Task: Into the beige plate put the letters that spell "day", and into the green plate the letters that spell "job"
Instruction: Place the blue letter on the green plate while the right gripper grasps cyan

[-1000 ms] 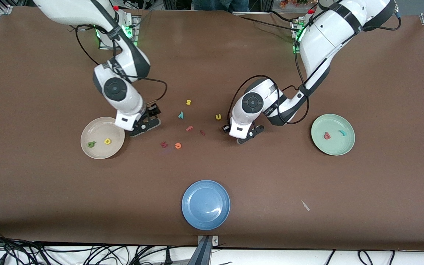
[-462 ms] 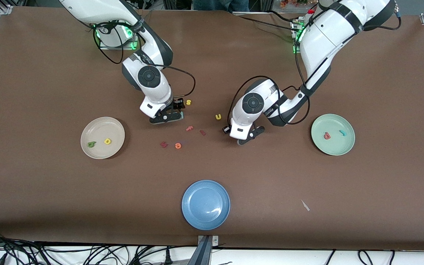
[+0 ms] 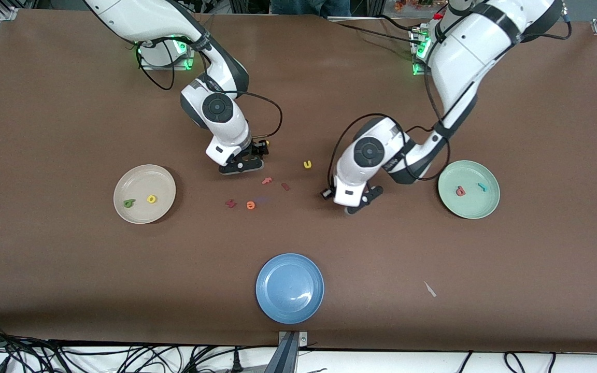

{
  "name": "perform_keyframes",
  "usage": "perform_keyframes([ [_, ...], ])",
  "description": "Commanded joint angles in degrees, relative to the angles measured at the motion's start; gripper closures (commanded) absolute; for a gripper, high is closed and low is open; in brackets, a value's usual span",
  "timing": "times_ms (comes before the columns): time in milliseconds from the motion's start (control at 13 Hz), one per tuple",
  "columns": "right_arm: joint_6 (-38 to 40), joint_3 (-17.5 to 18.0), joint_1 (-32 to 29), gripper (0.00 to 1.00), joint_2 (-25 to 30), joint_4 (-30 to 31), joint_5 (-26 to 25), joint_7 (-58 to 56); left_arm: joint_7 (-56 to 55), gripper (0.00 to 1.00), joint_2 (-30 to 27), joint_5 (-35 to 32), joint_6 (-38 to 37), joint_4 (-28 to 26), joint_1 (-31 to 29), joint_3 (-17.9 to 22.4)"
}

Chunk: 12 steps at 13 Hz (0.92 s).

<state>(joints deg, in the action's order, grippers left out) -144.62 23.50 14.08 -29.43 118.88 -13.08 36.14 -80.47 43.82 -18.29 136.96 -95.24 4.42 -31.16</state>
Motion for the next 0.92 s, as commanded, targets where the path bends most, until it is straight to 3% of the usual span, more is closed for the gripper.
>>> perform_keyframes([
  [0,-1.37,-0.12,0.77,0.19,-1.06,-0.32,-1.51,1.21,-0.39,1.0,-5.66,-1.4,-3.88,-1.26,-7.73,-3.11],
  [385,-3.04,-0.21,1.56,0.35,-1.94,0.3,-3.17,1.21,17.58,1.0,-7.87,-1.13,-17.93,-1.08,-25.39,-11.37],
  [692,-4.69,-0.38,1.56,0.37,-2.21,1.61,-4.06,1.21,38.24,1.0,-7.17,-2.09,-26.89,-1.7,-34.55,-11.03],
  [846,-6.9,-0.47,1.56,0.39,-2.21,2.75,-4.15,1.21,44.93,1.0,-6.38,-3.93,-28.5,-2.31,-36.32,-8.58],
])
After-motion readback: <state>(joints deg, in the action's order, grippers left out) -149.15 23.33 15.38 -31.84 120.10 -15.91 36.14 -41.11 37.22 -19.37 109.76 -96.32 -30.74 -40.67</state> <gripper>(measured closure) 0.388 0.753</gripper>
